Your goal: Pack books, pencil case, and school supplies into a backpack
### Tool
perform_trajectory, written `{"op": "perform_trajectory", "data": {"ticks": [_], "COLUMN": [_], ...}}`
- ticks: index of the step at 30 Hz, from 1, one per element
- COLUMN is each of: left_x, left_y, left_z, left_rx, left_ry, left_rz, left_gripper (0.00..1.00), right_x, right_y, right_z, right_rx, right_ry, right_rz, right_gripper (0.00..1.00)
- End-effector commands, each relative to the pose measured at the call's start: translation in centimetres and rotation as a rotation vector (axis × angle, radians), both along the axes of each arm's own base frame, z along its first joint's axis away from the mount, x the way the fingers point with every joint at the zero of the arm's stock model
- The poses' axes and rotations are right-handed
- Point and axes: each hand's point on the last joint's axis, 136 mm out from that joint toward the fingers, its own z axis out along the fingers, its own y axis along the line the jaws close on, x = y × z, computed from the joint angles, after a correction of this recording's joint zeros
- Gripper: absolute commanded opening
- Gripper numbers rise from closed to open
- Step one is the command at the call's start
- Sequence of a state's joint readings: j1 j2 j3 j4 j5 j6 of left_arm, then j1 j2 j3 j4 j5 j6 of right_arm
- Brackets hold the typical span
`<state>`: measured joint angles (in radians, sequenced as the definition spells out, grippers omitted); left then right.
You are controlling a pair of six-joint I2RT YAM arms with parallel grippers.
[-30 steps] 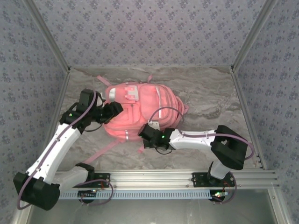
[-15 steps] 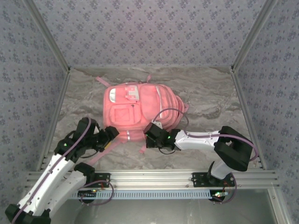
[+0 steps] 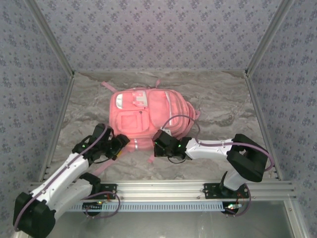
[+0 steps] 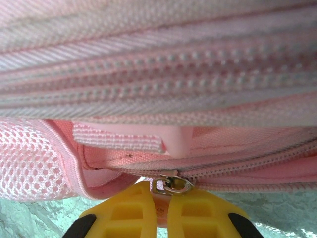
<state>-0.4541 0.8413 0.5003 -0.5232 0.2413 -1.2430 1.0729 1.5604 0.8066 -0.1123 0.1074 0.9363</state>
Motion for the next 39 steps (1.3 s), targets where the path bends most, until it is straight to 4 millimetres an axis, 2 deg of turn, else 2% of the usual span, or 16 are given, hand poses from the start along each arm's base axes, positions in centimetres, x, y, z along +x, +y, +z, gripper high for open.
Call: {"op": "perform_trajectory", "data": {"ticks": [1,2,5,10,17,23,26,30,36,39], "left_x": [1.5,1.6,1.9,2.6,2.7,2.6,2.6,2.7,2.7,2.6], "left_y": [-0.3,-0.1,0.6,1.5,2.3,2.6,2.5,2.6,2.7,2.8], "left_z": [0.4,0.1,-0.5,0.3,0.8,0.4,0.4,0.6,0.9,0.9], "left_rx": [-0.02,-0.004,0.038,0.094,0.124,0.134,0.134,0.14,0.149,0.15], "left_ry": [-0.018,-0.014,-0.02,-0.062,-0.079,-0.073,-0.076,-0.084,-0.091,-0.09], "left_rz": [0.06,0.063,0.087,0.09,0.094,0.096,0.094,0.087,0.082,0.081], "left_gripper": [0.62,0.58,0.33,0.01,0.0,0.0,0.0,0.0,0.0,0.0], "right_x": [-0.1,0.0,0.1,0.2,0.1,0.0,-0.1,-0.3,0.1,0.0], "right_y": [0.6,0.5,0.1,-0.6,-3.1,-4.2,-4.2,-3.3,-2.7,-2.6], "right_z": [0.6,0.6,0.6,1.1,0.9,1.2,1.6,2.3,3.3,3.2], "right_rx": [0.046,0.047,0.044,0.06,0.082,0.122,0.137,0.158,0.131,0.023], "right_ry": [0.001,-0.001,0.001,0.003,0.01,-0.009,-0.021,-0.04,-0.083,-0.084], "right_rz": [-0.001,-0.004,-0.011,-0.021,-0.058,-0.049,-0.024,0.043,0.056,0.055], "right_gripper": [0.0,0.0,0.02,0.13,0.16,0.04,0.0,0.0,0.31,0.44]}}
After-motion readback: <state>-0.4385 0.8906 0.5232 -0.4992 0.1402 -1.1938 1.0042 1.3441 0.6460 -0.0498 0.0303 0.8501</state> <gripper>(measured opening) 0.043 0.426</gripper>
